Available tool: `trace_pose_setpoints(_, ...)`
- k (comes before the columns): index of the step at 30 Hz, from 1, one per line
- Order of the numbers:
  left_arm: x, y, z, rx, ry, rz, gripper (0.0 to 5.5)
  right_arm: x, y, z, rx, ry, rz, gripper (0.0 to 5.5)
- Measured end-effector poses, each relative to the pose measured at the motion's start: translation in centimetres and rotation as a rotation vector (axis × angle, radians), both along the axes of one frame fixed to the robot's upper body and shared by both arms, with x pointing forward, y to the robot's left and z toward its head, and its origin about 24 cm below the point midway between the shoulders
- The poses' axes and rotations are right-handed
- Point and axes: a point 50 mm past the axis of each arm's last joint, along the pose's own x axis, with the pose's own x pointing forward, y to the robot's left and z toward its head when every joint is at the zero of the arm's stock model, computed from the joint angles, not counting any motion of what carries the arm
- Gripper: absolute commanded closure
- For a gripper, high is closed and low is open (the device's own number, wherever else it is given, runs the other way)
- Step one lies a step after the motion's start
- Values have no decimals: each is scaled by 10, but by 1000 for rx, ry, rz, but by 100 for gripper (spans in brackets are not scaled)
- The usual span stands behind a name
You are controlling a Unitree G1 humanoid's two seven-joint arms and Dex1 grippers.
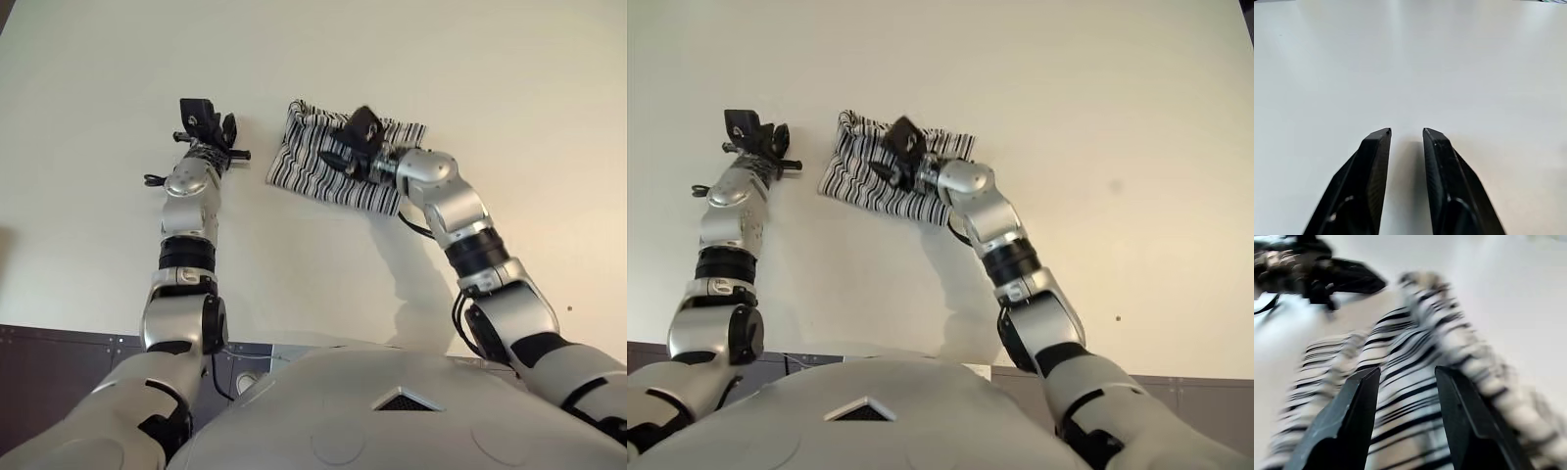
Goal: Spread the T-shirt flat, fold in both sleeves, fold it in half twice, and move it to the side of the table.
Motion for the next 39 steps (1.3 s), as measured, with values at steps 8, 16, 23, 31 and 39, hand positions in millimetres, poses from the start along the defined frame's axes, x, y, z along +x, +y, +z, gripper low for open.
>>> trace_pose_setpoints(8, -10, -12, -2, -50, -10, 49, 433, 26, -19, -18, -136, -10, -183, 345)
trace_pose_setpoints(16, -14, -4, -1, -58, -31, 129, 433, 37, -75, 4, -117, -186, -430, 345)
trace_pose_setpoints(23, -21, -5, -3, -72, -46, 169, 433, 21, -61, -23, -288, -156, -276, 345)
trace_pose_setpoints(31, -31, -7, -5, -80, -59, 199, 433, 27, -225, -19, -135, 182, -1084, 345)
trace_pose_setpoints(39, -36, -12, -6, -92, -82, 226, 433, 5, -275, -18, -282, 66, -1136, 345)
